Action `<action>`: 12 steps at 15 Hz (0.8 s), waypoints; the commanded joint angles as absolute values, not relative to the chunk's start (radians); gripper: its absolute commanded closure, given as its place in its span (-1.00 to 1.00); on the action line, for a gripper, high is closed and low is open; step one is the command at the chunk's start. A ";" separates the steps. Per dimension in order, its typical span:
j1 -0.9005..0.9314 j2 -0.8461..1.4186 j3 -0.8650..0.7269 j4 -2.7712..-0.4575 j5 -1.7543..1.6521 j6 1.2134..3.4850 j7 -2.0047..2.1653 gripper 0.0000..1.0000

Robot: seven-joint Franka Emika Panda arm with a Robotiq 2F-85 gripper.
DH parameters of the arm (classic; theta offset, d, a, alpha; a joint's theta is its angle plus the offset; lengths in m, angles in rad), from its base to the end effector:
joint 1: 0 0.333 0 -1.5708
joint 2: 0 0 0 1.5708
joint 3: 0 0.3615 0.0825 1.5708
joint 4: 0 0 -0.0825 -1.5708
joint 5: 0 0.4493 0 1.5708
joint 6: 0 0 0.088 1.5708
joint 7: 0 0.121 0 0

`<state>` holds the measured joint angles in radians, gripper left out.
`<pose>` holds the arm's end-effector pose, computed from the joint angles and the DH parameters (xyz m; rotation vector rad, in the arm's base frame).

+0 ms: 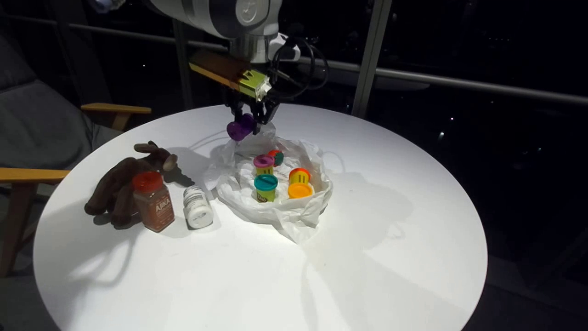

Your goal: Put the objects on the table in the plastic bag

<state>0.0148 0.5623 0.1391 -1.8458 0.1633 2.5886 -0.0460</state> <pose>0.7260 0.1038 0.2164 -2.9507 -0.0598 -0.2550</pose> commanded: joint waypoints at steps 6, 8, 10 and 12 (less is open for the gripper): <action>-0.035 0.734 0.215 -1.720 0.234 2.602 -0.148 -0.41; -0.039 0.723 0.229 -1.716 0.238 2.590 -0.157 -0.57; -0.039 0.691 0.237 -1.726 0.243 2.581 -0.151 -0.92; -0.018 0.641 0.217 -1.756 0.223 2.583 -0.122 -1.00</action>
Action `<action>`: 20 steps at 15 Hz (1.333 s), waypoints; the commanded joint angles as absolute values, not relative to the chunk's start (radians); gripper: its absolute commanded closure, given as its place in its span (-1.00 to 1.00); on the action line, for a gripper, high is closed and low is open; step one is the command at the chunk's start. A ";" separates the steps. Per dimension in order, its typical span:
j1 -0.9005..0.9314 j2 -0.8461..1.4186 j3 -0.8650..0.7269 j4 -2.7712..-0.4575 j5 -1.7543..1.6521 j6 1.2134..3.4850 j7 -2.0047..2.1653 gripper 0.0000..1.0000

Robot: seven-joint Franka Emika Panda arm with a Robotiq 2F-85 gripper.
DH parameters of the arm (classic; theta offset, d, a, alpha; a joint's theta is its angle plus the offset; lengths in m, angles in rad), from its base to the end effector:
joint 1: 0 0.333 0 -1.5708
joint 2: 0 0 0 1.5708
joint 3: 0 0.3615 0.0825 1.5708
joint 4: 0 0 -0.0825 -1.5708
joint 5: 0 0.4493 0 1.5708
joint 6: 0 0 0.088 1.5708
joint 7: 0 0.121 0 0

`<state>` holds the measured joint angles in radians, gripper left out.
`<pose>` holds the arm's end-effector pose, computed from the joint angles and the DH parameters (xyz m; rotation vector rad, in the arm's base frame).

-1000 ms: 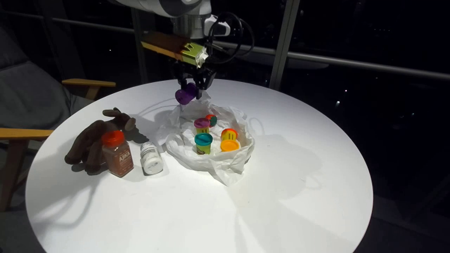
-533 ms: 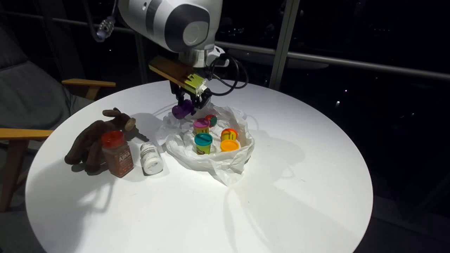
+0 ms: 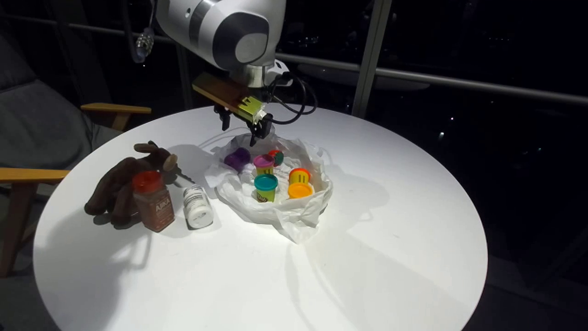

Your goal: Put the objects on the table in the plastic bag

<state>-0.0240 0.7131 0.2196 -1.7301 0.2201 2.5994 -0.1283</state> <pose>0.7478 0.1293 0.1658 -2.8590 -0.1137 -0.2199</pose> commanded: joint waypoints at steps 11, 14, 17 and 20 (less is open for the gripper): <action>0.138 0.269 0.047 -2.172 0.007 2.592 0.138 -1.00; 0.176 0.190 0.054 -2.288 -0.045 2.576 0.216 -1.00; 0.207 0.135 0.067 -2.371 -0.099 2.551 0.296 -1.00; 0.206 0.110 0.100 -2.419 -0.068 2.532 0.288 -1.00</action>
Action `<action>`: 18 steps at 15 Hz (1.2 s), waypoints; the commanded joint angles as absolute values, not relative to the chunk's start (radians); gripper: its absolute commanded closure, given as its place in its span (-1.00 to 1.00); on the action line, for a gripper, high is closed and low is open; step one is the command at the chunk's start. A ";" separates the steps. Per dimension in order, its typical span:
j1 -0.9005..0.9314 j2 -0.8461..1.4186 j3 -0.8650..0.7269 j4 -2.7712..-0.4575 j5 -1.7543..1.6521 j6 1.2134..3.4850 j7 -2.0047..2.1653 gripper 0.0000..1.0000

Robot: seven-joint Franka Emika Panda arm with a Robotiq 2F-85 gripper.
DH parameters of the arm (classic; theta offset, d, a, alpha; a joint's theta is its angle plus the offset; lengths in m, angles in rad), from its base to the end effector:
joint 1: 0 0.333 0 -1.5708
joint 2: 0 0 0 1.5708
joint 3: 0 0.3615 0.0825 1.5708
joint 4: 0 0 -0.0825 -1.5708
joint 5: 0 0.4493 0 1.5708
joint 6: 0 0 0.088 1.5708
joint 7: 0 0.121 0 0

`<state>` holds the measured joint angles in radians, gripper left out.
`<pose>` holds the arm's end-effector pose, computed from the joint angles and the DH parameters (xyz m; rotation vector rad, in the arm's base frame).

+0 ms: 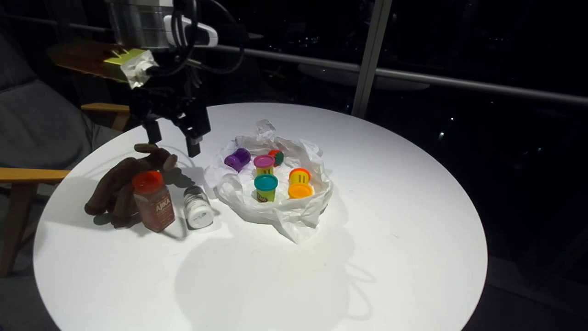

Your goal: Put the objects on the table in the plastic bag

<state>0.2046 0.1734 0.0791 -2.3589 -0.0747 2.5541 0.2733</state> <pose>0.5364 0.1576 0.2349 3.1182 0.1104 0.0463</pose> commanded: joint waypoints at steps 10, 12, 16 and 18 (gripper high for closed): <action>0.172 0.127 0.131 -2.452 0.091 2.517 0.173 -1.00; 0.161 0.140 0.126 -2.452 0.094 2.512 0.166 -1.00; 0.132 0.164 0.135 -2.445 0.156 2.496 0.099 -1.00; 0.121 0.170 0.142 -2.443 0.203 2.494 0.050 -1.00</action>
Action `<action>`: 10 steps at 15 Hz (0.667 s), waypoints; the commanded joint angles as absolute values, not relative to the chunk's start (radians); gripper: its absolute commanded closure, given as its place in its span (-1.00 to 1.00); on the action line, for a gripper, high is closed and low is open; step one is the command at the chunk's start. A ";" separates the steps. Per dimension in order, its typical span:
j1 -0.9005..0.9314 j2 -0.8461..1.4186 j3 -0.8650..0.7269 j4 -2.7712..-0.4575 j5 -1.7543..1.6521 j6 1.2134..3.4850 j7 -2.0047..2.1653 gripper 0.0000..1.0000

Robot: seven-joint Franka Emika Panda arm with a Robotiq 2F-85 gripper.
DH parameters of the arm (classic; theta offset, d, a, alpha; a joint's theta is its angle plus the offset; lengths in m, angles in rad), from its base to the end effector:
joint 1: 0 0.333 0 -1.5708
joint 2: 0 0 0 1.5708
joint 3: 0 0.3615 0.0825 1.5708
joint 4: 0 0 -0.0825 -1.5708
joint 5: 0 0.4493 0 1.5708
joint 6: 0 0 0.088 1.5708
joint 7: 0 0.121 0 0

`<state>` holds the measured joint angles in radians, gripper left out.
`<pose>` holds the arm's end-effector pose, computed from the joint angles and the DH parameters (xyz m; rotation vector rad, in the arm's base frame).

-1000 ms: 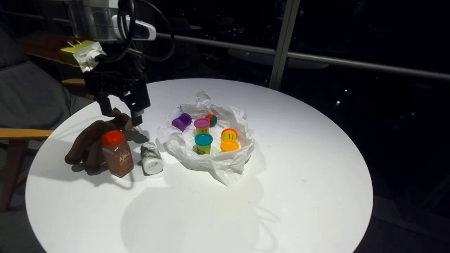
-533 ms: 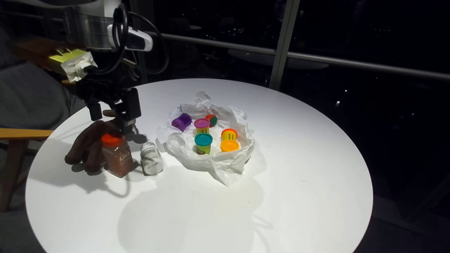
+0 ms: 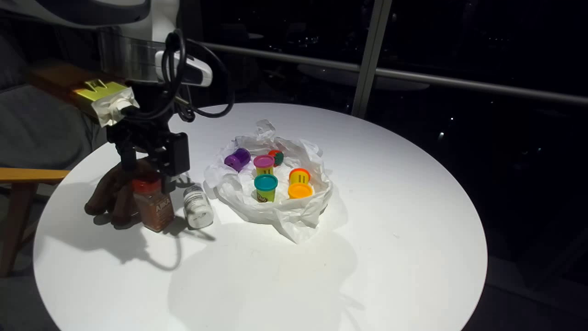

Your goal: Put the objects on the table in the plastic bag

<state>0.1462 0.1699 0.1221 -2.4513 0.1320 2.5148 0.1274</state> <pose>0.4934 0.1376 0.1975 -3.0659 -0.0447 0.1875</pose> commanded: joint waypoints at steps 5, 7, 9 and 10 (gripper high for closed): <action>0.110 0.188 0.151 -2.440 0.266 2.493 -0.030 -1.00; 0.107 0.197 0.159 -2.439 0.282 2.496 -0.062 -1.00; 0.107 0.207 0.163 -2.437 0.290 2.505 -0.084 -1.00; 0.107 0.211 0.165 -2.437 0.292 2.511 -0.092 -1.00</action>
